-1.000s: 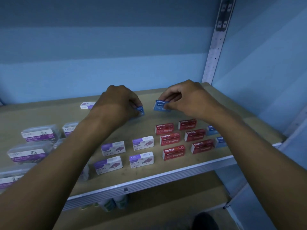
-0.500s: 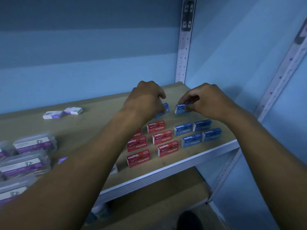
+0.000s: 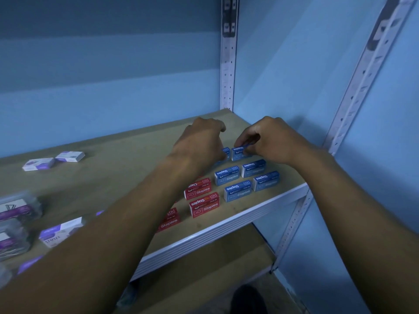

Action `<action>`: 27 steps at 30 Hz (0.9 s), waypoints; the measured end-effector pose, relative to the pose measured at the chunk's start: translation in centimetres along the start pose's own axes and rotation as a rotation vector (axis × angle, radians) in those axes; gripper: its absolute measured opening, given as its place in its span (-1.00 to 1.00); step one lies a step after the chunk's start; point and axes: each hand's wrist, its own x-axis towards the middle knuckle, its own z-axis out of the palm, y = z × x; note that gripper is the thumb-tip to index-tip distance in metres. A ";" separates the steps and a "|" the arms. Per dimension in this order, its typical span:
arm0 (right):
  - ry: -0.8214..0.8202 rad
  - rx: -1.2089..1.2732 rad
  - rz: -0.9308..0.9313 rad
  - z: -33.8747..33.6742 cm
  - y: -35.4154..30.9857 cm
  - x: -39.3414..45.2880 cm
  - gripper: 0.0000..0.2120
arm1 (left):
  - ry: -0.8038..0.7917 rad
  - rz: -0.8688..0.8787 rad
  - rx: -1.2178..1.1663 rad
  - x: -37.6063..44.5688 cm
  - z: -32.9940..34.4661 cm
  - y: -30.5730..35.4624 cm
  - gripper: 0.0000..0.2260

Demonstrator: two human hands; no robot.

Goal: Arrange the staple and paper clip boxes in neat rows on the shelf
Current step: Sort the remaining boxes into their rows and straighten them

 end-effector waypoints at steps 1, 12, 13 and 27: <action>-0.007 0.003 0.001 0.1 0.0 0.0 -0.75 | -0.003 0.002 0.006 0.0 0.3 0.0 -0.42; -0.040 0.012 0.032 0.9 0.5 0.3 -0.74 | -0.027 0.024 0.055 -0.2 1.6 -0.7 -0.45; -0.038 0.010 0.032 0.9 0.6 0.3 -0.74 | -0.027 0.027 0.056 -0.2 1.6 -0.7 -0.45; 0.070 0.116 0.001 -0.1 -1.7 0.2 -0.66 | 0.013 0.020 -0.023 -2.1 -2.5 -1.8 -0.55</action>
